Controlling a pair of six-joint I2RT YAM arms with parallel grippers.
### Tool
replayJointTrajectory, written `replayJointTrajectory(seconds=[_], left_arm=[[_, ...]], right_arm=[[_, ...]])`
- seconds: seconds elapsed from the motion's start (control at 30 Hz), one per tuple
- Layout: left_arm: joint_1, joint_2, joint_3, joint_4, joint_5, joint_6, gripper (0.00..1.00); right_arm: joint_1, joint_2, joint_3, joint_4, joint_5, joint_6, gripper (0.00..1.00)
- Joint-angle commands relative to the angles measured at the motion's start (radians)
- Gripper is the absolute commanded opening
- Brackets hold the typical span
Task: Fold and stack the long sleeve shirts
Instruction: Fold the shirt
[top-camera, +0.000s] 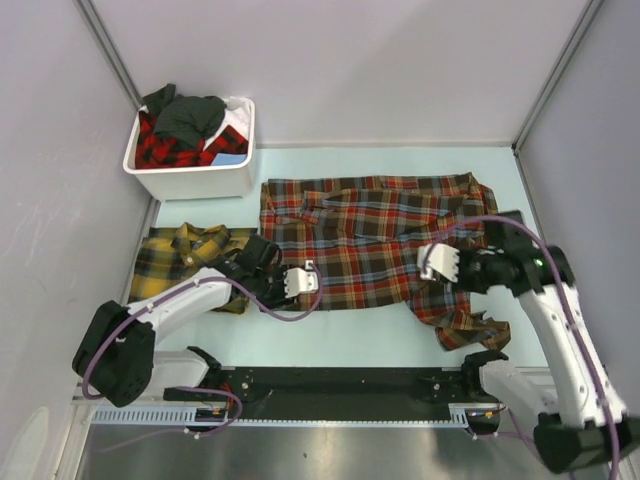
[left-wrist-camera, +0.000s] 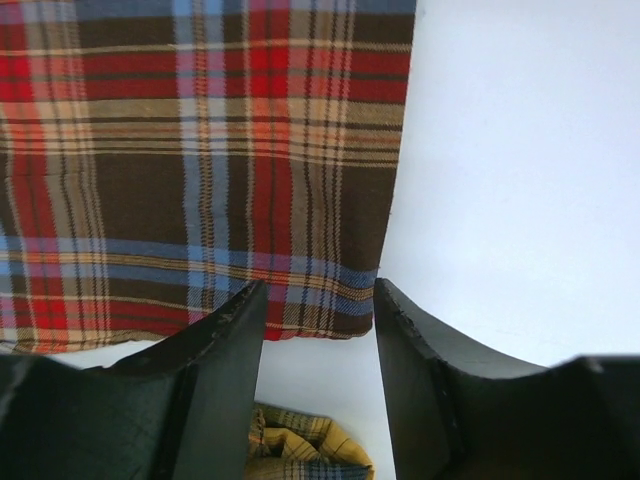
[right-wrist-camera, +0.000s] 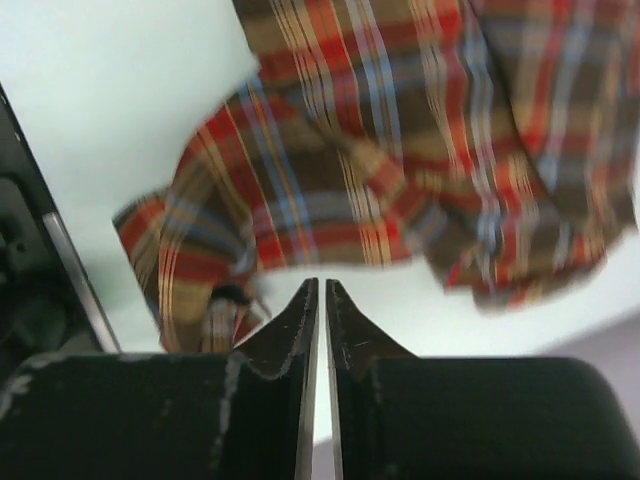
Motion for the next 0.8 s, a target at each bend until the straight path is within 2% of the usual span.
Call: replayJointTrajectory(seconds=[0.0,0.03,0.07,0.1,0.13,0.17,0.2,0.23,0.3,0.37,0.47,0.6,0.77], left_arm=[[0.02,-0.038,0.04,0.009,0.066,-0.075,0.53],[0.02,-0.041,0.044,0.005,0.066,-0.077,0.53],[0.023,-0.047,0.043,0.0,0.063,-0.082,0.54],[0.025,-0.05,0.043,0.0,0.054,-0.086,0.57],[0.026,-0.051,0.047,-0.001,0.054,-0.092,0.59],[0.034,-0.051,0.052,-0.009,0.053,-0.106,0.62],[0.04,-0.047,0.057,-0.012,0.062,-0.114,0.66],[0.049,-0.045,0.061,-0.014,0.068,-0.12,0.71],[0.051,-0.028,0.06,-0.017,0.085,-0.12,0.73],[0.051,-0.01,0.055,-0.021,0.092,-0.109,0.73],[0.051,0.036,0.044,-0.011,0.102,-0.105,0.7],[0.049,0.059,0.017,0.014,0.083,-0.079,0.7],[0.049,0.064,0.0,0.023,0.054,-0.039,0.71]], right_arm=[[0.217,0.18,0.024,0.199,0.042,0.165,0.11],[0.243,0.224,0.052,0.202,0.06,0.234,0.13],[0.219,0.258,0.064,0.185,0.053,0.256,0.21],[0.181,0.327,0.075,0.164,0.027,0.274,0.25],[0.036,0.357,0.102,0.142,-0.011,0.287,0.32],[-0.035,0.387,0.118,0.081,-0.089,0.285,0.44],[-0.106,0.454,0.13,0.046,-0.12,0.281,0.48],[-0.243,0.481,0.138,-0.009,-0.145,0.275,0.51],[-0.342,0.545,0.123,-0.025,-0.177,0.294,0.54],[-0.449,0.573,0.069,0.03,-0.203,0.365,0.54],[-0.519,0.634,-0.001,0.154,-0.229,0.483,0.54],[-0.538,0.728,-0.052,0.307,-0.242,0.642,0.54],[-0.548,0.811,-0.081,0.443,-0.225,0.755,0.63]])
